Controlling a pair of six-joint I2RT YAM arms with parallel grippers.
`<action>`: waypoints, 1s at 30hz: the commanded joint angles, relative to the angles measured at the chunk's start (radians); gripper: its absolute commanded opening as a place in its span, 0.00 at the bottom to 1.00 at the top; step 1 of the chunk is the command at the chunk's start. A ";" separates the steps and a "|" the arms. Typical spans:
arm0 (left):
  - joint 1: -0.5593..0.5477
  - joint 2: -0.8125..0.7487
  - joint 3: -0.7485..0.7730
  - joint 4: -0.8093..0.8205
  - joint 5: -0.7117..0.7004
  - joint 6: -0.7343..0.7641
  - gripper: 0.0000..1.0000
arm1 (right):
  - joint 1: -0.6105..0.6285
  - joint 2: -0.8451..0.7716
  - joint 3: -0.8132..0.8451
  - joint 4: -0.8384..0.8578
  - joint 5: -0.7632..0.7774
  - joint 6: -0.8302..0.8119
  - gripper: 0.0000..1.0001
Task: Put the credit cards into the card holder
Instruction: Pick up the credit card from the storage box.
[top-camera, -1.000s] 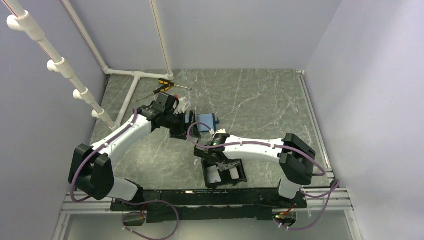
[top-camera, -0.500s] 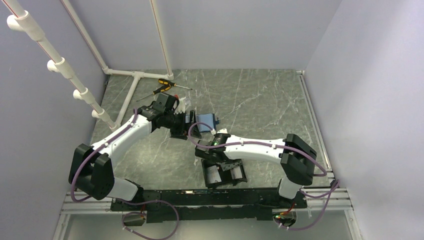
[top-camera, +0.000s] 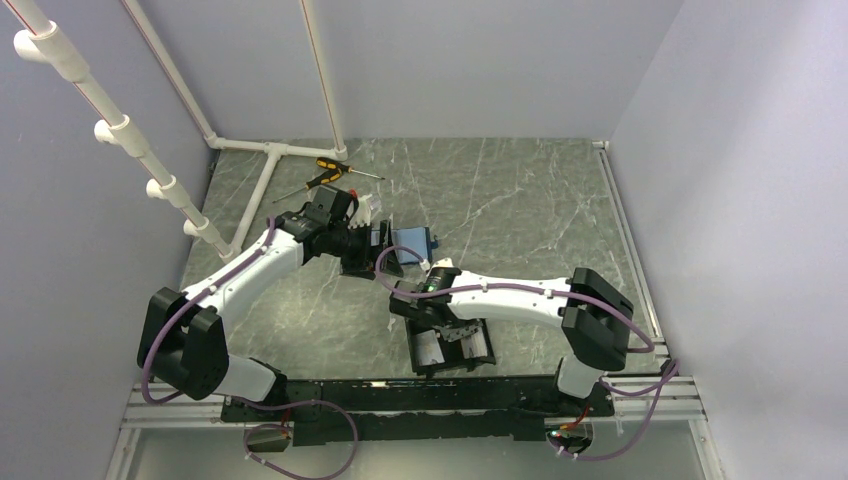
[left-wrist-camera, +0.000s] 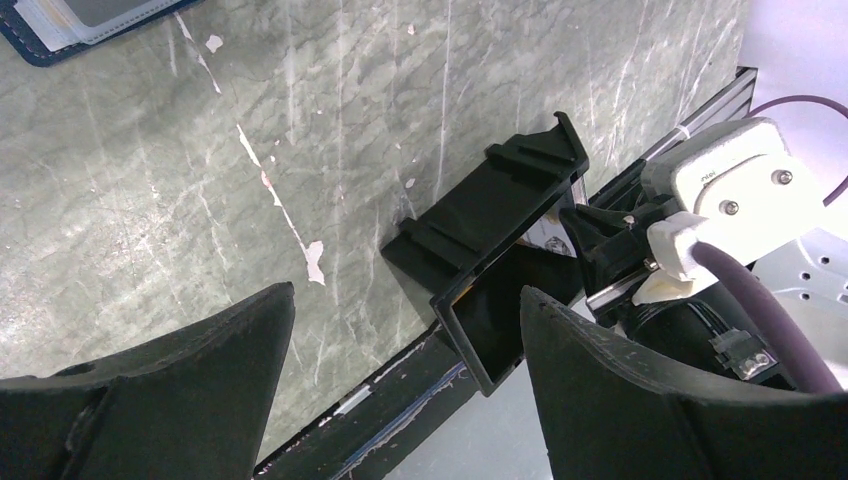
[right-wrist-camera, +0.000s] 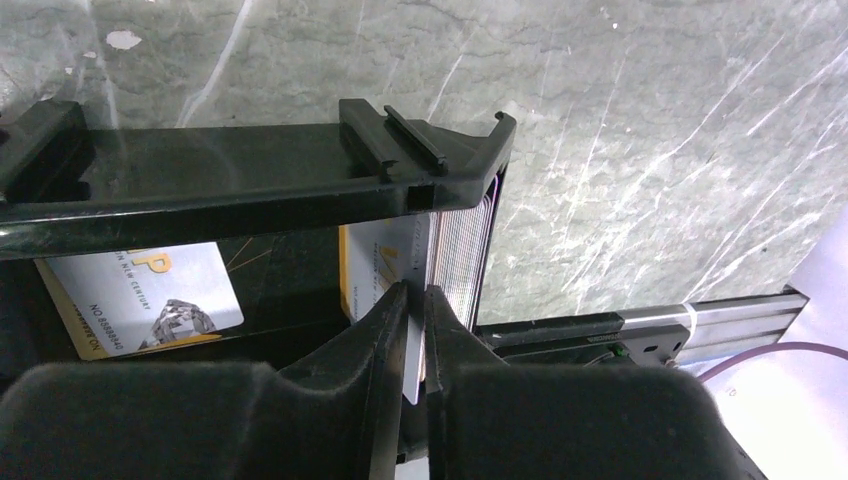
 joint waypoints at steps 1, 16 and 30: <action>-0.004 0.002 -0.004 0.026 0.025 -0.005 0.89 | 0.003 -0.051 0.030 0.006 -0.018 -0.011 0.10; 0.034 -0.017 0.051 0.002 0.088 -0.007 0.90 | -0.044 -0.291 -0.027 0.227 -0.228 -0.088 0.00; 0.071 0.006 -0.023 0.489 0.500 -0.344 0.88 | -0.474 -0.633 -0.223 0.463 -0.726 -0.066 0.00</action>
